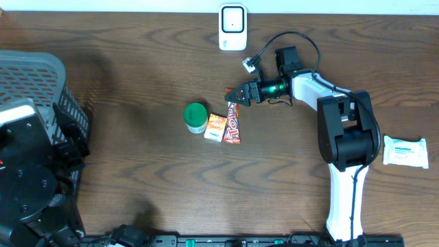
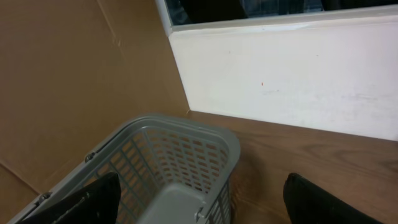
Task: Scan the item barcode
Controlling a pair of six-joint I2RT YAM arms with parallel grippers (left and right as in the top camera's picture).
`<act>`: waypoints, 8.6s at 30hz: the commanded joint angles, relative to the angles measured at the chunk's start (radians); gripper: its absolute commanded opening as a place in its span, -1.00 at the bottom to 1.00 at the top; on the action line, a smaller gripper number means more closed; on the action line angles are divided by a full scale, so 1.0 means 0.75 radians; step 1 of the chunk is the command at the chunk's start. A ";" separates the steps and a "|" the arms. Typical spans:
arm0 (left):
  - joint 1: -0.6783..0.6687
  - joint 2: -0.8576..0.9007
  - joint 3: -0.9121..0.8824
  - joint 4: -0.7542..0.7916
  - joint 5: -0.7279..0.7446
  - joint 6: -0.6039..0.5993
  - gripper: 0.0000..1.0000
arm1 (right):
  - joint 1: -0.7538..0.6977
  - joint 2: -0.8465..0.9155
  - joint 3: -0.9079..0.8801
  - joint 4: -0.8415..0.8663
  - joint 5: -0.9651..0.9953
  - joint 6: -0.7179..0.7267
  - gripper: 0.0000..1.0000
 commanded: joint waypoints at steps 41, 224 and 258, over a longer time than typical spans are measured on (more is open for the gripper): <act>0.005 0.003 -0.005 0.001 -0.012 -0.002 0.68 | 0.228 -0.695 -0.107 -0.602 2.717 0.507 -0.97; 0.005 0.003 -0.005 0.001 -0.012 -0.002 0.68 | 0.051 -0.189 -0.448 0.033 0.271 0.267 0.99; 0.005 0.003 -0.005 0.001 -0.012 -0.002 0.68 | -0.138 -0.226 -0.344 -0.364 0.904 0.528 -0.97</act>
